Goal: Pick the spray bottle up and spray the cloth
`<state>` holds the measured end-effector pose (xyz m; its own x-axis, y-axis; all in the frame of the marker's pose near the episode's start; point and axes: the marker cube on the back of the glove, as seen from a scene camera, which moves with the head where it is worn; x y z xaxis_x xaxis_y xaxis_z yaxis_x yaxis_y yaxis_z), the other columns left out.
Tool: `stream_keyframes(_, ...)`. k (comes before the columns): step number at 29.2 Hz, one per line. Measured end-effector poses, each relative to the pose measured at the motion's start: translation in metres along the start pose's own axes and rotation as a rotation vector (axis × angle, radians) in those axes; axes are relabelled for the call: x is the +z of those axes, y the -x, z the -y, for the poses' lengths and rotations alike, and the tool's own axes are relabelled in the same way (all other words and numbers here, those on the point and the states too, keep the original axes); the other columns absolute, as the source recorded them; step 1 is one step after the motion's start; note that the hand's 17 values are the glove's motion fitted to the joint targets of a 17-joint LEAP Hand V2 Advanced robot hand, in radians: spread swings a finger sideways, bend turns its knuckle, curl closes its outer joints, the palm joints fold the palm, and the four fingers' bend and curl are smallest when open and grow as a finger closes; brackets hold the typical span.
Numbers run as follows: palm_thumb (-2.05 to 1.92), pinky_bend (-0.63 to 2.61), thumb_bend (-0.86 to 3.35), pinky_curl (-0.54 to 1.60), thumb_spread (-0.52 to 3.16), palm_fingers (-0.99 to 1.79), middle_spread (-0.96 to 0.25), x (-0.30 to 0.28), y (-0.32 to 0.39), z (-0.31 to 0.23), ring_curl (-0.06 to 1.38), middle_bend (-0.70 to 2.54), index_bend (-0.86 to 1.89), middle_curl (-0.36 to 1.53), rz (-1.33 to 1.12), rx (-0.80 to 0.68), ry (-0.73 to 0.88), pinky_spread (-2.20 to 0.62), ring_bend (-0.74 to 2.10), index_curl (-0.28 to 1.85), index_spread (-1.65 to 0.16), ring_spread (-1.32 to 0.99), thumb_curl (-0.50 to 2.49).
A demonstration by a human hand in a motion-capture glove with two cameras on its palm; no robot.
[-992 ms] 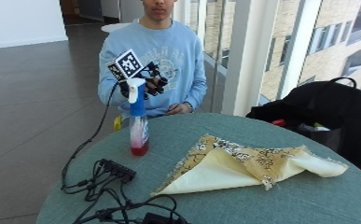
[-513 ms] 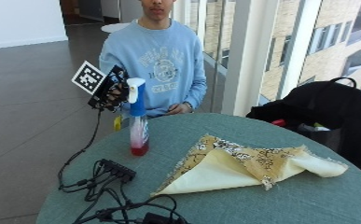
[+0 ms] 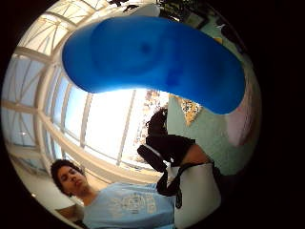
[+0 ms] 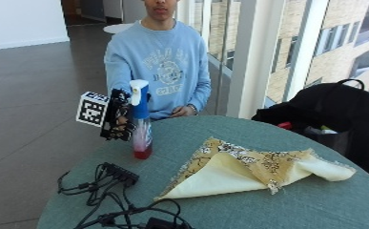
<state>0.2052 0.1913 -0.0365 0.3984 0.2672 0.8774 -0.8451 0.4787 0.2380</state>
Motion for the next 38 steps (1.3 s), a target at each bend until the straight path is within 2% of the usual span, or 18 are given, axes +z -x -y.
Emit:
stream_keyframes(10, 0.47, 0.36, -0.02, 0.36, 0.88, 0.51, -0.06, 0.026, 0.0, 0.004, 0.33, 0.43, 0.13, 0.41, -0.045, -0.016, -0.135, 0.25, 0.39, 0.15, -0.38, 0.02, 0.29)
stream_keyframes(15, 0.74, 0.32, 0.11, 0.34, 0.93, 0.73, -0.07, 0.029, -0.001, 0.005, 0.33, 0.44, 0.18, 0.42, -0.097, -0.058, -0.246, 0.26, 0.41, 0.19, -0.33, -0.01, 0.35)
stream_keyframes(21, 0.9, 0.32, 0.16, 0.34, 0.9, 0.88, -0.09, 0.028, 0.001, 0.007, 0.36, 0.38, 0.13, 0.41, -0.137, -0.09, -0.26, 0.26, 0.49, 0.22, -0.3, -0.05, 0.42)
stream_keyframes(30, 0.95, 0.33, 0.1, 0.36, 0.83, 0.94, -0.11, 0.026, 0.025, 0.018, 0.39, 0.36, 0.1, 0.43, -0.174, -0.132, -0.118, 0.24, 0.52, 0.24, -0.26, -0.07, 0.48)
stream_keyframes(35, 0.97, 0.32, 0.06, 0.36, 0.8, 0.97, -0.11, 0.027, 0.039, 0.023, 0.39, 0.35, 0.1, 0.44, -0.193, -0.192, 0.073, 0.23, 0.52, 0.24, -0.25, -0.08, 0.5)
stream_keyframes(38, 0.97, 0.33, 0.04, 0.36, 0.78, 0.99, -0.11, 0.035, 0.052, 0.039, 0.39, 0.35, 0.1, 0.44, -0.206, -0.15, 0.107, 0.22, 0.52, 0.24, -0.25, -0.08, 0.52)
